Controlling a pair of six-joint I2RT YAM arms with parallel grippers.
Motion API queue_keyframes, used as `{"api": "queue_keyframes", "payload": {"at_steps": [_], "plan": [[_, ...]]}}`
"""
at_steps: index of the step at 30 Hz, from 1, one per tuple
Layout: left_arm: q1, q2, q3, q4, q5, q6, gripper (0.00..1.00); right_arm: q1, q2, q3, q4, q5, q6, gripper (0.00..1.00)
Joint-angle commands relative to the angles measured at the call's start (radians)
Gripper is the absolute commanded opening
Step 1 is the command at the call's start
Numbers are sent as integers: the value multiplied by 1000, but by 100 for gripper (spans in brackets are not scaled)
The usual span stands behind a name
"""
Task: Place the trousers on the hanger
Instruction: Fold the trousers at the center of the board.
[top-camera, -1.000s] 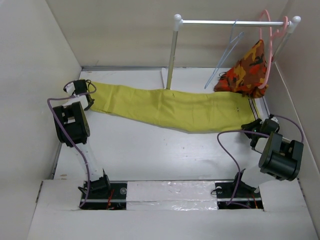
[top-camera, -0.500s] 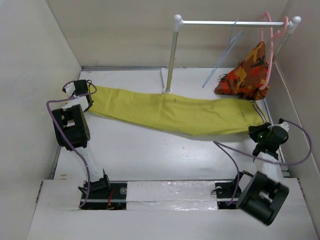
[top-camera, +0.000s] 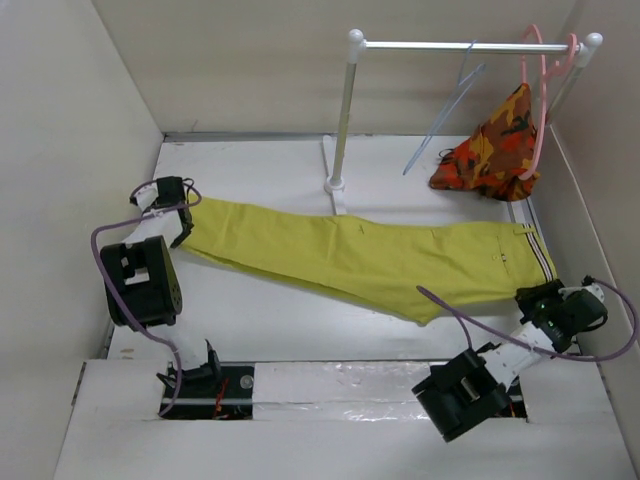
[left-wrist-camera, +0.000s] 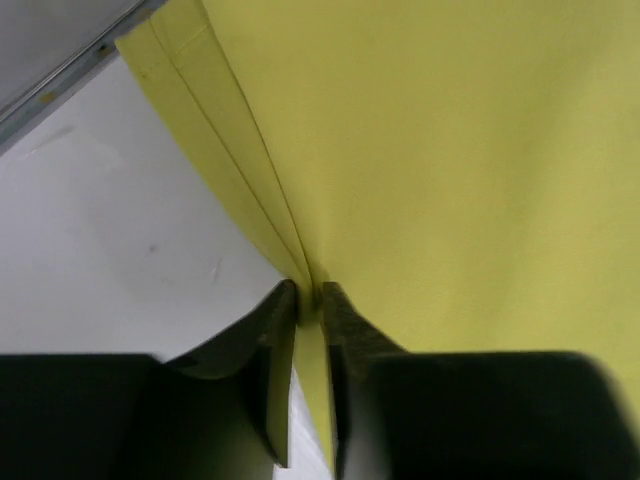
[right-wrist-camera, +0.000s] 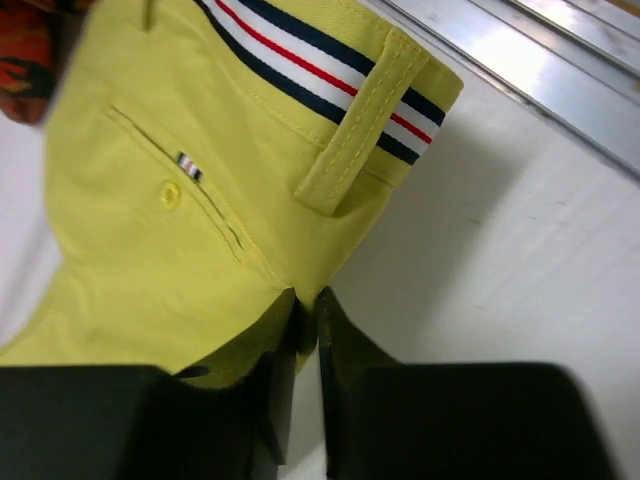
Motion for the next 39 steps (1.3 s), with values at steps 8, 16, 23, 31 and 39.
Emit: {"api": "queue_keyframes", "payload": {"at_steps": [8,16,23,31,39], "plan": [[-25,-445,-93,69,141,-5,53,-84,68,40,26,-58,-115,95],[-558,-633,-163,188,175,-100,7,-84,127,-64,292,-8,38,86],[-931,-554,-266,340,60,-180,2,-95,288,-78,395,-6,81,80],[-1108,-289,-191,402,-28,-182,2,43,357,-57,457,106,197,60],[-1108,-164,-222,474,-29,-171,2,53,79,-22,302,214,195,0]]}}
